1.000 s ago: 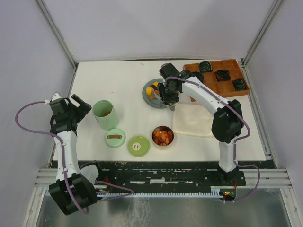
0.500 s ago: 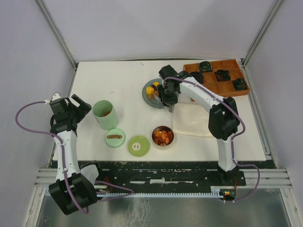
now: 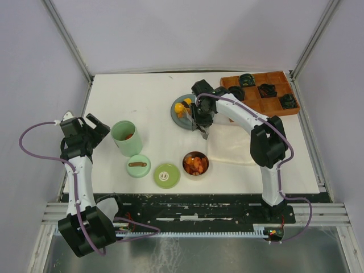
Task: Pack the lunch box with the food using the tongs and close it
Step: Pick up the fake food from the plate.
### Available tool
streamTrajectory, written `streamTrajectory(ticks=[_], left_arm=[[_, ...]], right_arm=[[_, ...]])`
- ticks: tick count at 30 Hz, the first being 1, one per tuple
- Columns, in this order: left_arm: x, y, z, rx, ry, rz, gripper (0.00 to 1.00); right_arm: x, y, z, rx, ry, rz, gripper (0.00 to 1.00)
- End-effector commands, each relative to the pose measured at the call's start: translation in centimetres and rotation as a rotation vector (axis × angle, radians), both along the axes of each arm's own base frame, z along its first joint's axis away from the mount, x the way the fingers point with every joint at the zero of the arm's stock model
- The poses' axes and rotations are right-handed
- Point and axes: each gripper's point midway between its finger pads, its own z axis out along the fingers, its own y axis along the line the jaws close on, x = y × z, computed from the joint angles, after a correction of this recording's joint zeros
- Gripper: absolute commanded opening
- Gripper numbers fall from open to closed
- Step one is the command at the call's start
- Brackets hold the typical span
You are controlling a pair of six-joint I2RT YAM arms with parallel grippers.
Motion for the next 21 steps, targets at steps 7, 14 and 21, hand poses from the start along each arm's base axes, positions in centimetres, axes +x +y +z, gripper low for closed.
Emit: streamTrajectory(ticks=[7, 14, 21], left_arm=[[0.6, 0.1, 1.2, -0.002, -0.053, 0.005, 1.0], [0.7, 0.0, 1.0, -0.006, -0.049, 0.002, 1.0], [0.7, 0.0, 0.8, -0.012, -0.043, -0.002, 1.0]], right_arm=[[0.6, -3.2, 3.0, -0.011, -0.074, 0.003, 0.37], [-0.8, -4.6, 3.3, -0.019, -0.024, 0.096, 0.37], [-1.0, -5.6, 2.7, -0.077, -0.006, 0.113, 0.44]])
